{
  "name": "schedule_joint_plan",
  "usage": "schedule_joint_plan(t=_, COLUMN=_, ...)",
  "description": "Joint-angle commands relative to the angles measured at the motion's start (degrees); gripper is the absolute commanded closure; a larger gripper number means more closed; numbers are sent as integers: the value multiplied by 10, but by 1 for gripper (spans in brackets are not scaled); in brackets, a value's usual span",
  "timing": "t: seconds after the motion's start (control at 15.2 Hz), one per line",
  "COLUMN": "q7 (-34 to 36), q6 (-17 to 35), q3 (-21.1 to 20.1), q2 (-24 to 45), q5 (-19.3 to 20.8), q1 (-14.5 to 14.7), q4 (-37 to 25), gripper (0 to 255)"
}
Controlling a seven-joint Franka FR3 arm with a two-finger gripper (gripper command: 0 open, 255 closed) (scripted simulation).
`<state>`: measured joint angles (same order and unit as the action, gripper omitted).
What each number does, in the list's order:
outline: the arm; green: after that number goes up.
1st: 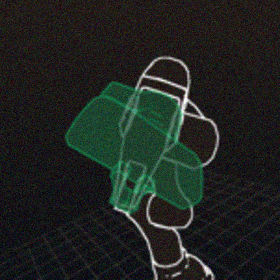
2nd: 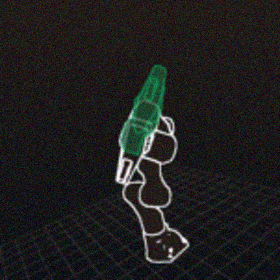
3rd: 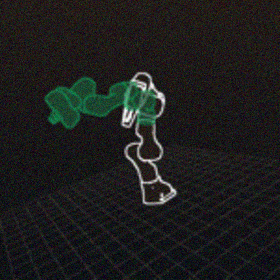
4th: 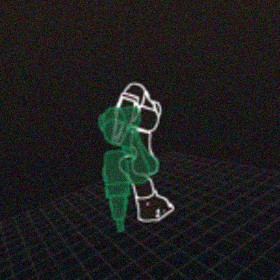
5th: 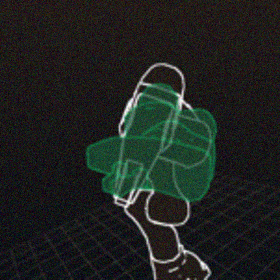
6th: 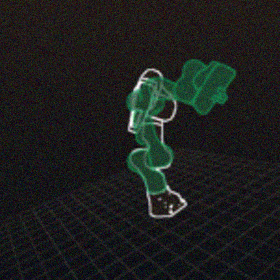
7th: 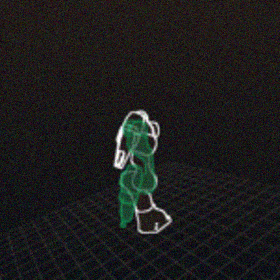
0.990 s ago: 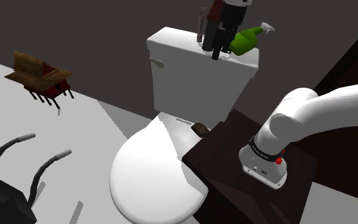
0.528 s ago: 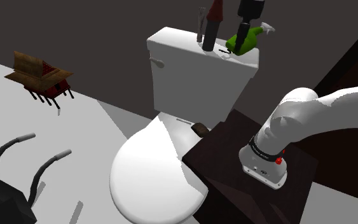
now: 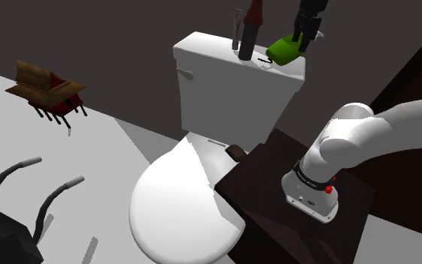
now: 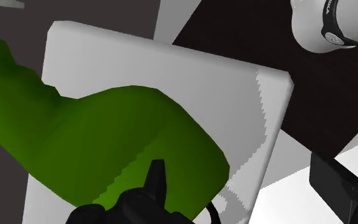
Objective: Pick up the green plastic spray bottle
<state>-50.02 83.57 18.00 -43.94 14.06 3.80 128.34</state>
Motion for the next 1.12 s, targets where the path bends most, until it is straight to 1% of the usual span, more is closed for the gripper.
schedule_joint_plan(t=0.0, q7=-65, q6=0, q3=30, q2=19, q5=23, q1=11, q4=-25, gripper=0)
schedule_joint_plan(t=0.33, q7=-219, q6=5, q3=104, q2=75, q5=66, q1=43, q4=-100, gripper=0)
schedule_joint_plan(t=0.59, q7=-346, q6=15, q3=168, q2=137, q5=82, q1=76, q4=-174, gripper=0)
schedule_joint_plan(t=0.66, q7=-354, q6=16, q3=172, q2=141, q5=82, q1=78, q4=-179, gripper=0)
schedule_joint_plan(t=1.06, q7=-344, q6=58, q3=177, q2=127, q5=91, q1=73, q4=-123, gripper=0)
